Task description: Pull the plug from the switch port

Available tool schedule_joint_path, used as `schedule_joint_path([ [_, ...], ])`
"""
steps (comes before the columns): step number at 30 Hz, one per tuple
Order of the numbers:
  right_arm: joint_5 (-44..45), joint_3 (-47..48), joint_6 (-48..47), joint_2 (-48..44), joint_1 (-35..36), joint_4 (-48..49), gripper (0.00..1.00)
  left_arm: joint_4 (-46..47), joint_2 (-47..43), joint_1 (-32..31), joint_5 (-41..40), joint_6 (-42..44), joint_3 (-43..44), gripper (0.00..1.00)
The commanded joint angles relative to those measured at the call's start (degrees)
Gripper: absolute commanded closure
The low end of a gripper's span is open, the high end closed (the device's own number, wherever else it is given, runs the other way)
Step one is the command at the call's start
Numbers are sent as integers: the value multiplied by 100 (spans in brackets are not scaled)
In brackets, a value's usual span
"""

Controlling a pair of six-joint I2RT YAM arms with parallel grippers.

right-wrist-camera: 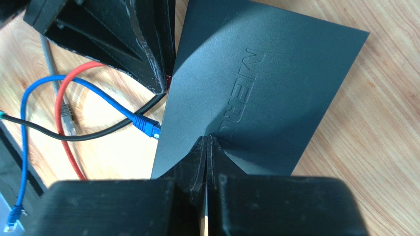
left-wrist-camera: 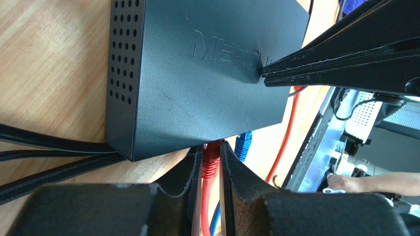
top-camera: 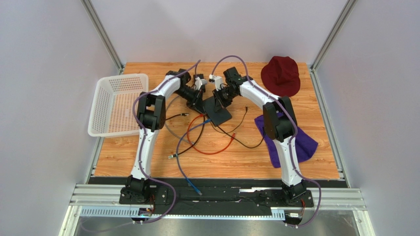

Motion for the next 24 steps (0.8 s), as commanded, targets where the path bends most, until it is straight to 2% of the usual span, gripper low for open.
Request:
schedule_joint_path([
  [1,431,10,65,484,-69,104,100,-516,84,15,-326,313,577,100],
  [5,448,28,57,519,-25,113,100,-595,84,15,-353,383,666,100],
  [13,562,28,22,528,10,122,100,-613,75,6,-19,401,103,100],
  [21,685,19,-145,528,169,86,100,-779,216,94,-238,549,884,100],
  [24,755,-7,-154,510,169,95,100,-771,243,111,-100,506,746,100],
])
